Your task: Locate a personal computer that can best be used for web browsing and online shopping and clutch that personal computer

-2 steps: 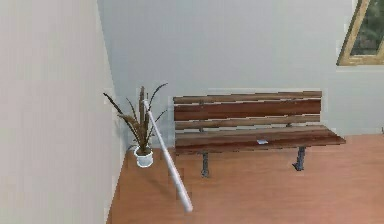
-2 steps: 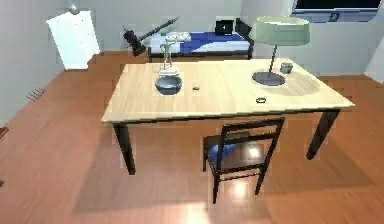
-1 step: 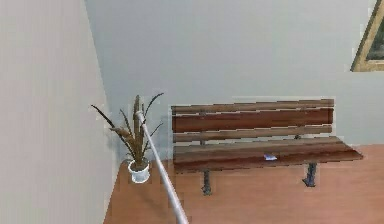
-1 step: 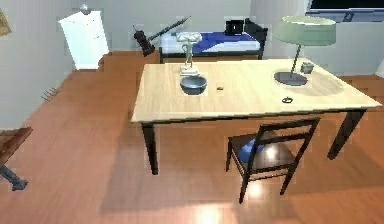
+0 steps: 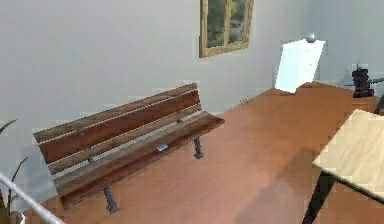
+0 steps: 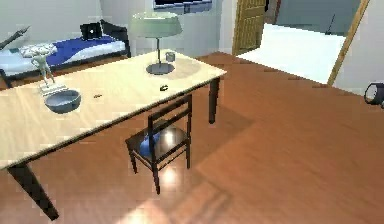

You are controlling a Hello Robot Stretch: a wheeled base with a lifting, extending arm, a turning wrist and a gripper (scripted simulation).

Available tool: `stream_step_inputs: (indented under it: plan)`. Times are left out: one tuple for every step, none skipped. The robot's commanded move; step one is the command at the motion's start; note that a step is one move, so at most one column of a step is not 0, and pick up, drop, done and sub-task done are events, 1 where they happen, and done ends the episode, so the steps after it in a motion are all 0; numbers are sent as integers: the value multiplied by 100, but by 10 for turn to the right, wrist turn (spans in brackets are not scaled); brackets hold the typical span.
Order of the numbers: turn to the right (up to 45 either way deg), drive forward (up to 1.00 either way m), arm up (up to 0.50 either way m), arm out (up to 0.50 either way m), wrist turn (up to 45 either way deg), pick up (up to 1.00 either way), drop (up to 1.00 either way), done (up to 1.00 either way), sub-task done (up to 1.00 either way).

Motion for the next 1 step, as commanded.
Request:
stream_step_inputs:
  plan:
    - [0, 60, 0, 0, 0, 0, 0, 0, 0]
